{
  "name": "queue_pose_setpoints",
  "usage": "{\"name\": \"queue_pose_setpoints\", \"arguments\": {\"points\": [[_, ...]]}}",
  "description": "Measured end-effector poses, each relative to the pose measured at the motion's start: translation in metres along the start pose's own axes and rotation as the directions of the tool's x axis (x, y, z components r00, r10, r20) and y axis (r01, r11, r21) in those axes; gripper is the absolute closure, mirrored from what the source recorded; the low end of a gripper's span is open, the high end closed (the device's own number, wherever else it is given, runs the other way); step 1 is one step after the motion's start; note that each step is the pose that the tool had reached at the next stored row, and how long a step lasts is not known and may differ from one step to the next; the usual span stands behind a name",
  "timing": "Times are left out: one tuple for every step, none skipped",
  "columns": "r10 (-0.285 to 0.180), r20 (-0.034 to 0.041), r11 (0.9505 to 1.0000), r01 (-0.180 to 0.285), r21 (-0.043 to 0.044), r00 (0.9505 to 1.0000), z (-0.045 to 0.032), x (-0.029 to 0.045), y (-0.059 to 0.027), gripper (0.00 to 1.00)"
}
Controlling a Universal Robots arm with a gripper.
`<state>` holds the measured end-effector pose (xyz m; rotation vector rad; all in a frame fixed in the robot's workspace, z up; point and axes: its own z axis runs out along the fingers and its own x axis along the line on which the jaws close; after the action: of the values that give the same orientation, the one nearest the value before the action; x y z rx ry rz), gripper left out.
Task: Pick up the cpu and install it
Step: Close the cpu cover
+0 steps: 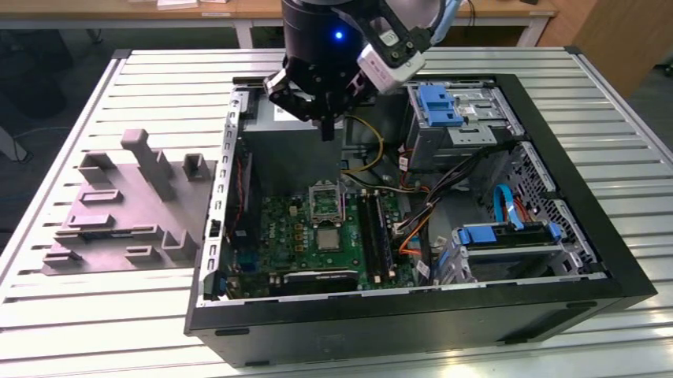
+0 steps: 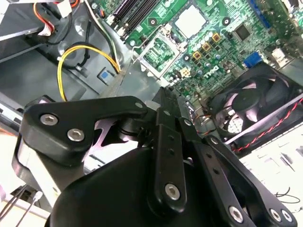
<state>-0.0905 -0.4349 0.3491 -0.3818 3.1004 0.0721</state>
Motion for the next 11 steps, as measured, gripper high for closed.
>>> {"name": "queue_pose_setpoints", "arguments": {"points": [[0.0,-0.0001,1.0,0.0,0.0001,1.0,0.0001,0.0004,-0.0014,0.89],[0.0,0.0,1.0,0.0,0.0,1.0,0.0004,0.0006,-0.0025,0.89],[0.0,0.0,1.0,0.0,0.0001,1.0,0.0006,0.0008,-0.0031,0.89],[-0.001,-0.0002,1.0,0.001,0.0002,1.0,0.0008,0.001,-0.0039,0.89],[-0.004,-0.0002,1.0,0.004,0.0,1.0,0.0014,0.0011,-0.0044,0.89],[-0.016,-0.0005,0.9999,0.016,-0.0005,0.9999,0.0021,0.0012,-0.0045,0.89],[-0.034,-0.0015,0.9994,0.034,-0.0006,0.9994,0.0025,0.0012,-0.0045,0.89],[-0.053,-0.0024,0.9986,0.053,-0.0011,0.9986,0.0031,0.0012,-0.0046,0.89],[-0.071,-0.003,0.9975,0.071,-0.0016,0.9974,0.0038,0.0012,-0.0046,0.89],[-0.089,-0.0038,0.996,0.089,-0.0021,0.996,0.0045,0.0012,-0.0046,0.89],[-0.104,-0.0044,0.9946,0.104,-0.0023,0.9946,0.0053,0.0012,-0.0047,0.89]]}}
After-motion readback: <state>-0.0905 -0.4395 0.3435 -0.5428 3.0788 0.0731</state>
